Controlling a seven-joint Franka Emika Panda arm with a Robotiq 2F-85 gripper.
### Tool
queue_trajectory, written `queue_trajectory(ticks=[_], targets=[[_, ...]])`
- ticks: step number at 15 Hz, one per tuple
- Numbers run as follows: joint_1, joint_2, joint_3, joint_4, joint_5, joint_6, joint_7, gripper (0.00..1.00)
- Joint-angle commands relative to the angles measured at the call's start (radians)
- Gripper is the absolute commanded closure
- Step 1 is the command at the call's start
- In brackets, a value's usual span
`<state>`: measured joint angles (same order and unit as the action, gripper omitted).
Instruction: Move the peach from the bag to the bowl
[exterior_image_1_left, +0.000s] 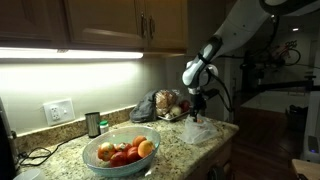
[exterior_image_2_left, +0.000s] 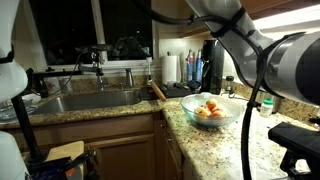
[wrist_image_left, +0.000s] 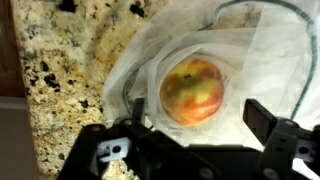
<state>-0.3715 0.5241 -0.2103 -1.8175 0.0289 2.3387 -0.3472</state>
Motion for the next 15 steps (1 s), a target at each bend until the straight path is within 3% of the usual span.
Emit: queue_trajectory(ticks=[1, 15], targets=[[-0.028, 0.022, 0.015, 0.035, -0.004, -0.018, -0.013, 0.00], [-0.041, 0.055, 0.018, 0.067, -0.001, -0.032, -0.011, 0.00]])
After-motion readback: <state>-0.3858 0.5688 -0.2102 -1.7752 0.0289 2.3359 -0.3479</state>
